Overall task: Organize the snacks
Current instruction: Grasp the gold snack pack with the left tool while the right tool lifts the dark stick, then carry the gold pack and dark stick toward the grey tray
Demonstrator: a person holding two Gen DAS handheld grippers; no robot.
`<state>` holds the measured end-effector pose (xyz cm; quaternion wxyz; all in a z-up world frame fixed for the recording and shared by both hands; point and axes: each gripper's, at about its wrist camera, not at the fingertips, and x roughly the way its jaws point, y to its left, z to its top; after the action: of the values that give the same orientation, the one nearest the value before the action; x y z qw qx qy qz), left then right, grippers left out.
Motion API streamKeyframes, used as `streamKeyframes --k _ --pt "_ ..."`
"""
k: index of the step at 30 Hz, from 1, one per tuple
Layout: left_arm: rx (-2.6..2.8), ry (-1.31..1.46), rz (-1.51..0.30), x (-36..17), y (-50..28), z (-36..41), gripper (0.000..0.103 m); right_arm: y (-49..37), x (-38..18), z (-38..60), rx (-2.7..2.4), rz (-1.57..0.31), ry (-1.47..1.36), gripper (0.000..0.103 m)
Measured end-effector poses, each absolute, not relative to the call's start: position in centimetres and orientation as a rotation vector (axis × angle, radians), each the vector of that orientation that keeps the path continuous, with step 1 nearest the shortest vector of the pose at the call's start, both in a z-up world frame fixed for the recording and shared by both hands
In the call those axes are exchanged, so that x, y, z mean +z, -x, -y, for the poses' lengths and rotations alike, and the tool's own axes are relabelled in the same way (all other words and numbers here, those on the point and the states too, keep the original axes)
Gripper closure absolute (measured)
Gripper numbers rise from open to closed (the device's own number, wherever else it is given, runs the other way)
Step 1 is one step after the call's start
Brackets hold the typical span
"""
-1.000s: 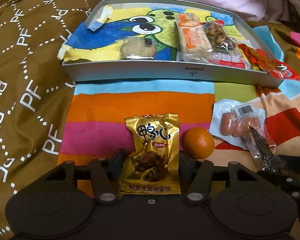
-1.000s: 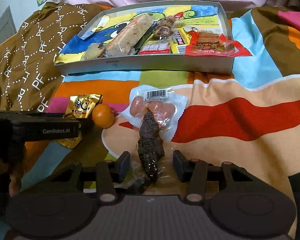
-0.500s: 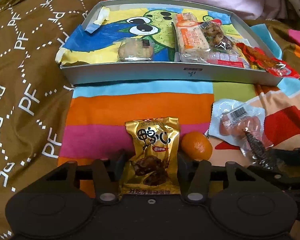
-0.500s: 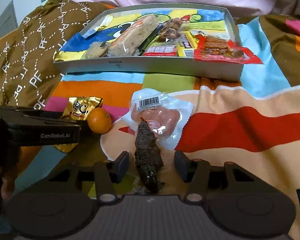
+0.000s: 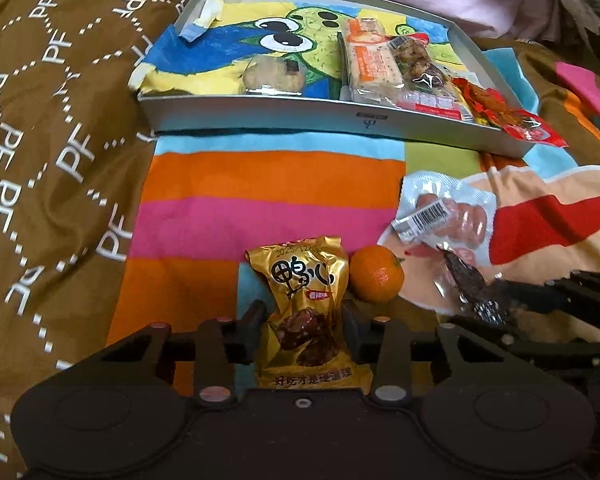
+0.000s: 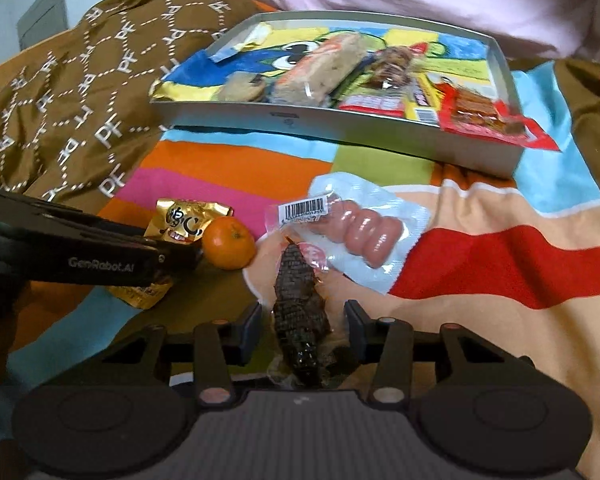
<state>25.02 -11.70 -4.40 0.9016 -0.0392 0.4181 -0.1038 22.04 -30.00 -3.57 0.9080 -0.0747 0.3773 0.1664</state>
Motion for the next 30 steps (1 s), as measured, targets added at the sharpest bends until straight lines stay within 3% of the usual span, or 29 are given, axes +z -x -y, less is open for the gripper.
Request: streamKeyframes --k 13,22,27,29,30 --pt "-0.217 0.021 -0.788 -3.9 -22.0 11.2 0.070 -19.9 -2.7 28.3 0.305 -0.666 0.310 0.054" --pt "-0.220 -0.014 -0.777 -3.9 -21.4 11.1 0.069 -18.5 -2.5 26.9 0.297 -0.617 0.410 0.054" --pt "-0.229 -0.003 -0.822 -4.2 -22.0 11.2 0.044 -18.5 -2.5 27.0 0.292 -0.614 0.409 0.054" --pt "-0.222 0.017 -0.837 -4.5 -22.2 11.1 0.029 -18.5 -2.5 27.1 0.289 -0.613 0.408 0.054" --pt "-0.221 0.017 -0.843 -4.7 -22.4 11.1 0.028 -18.6 -2.5 27.1 0.287 -0.611 0.406 0.054"
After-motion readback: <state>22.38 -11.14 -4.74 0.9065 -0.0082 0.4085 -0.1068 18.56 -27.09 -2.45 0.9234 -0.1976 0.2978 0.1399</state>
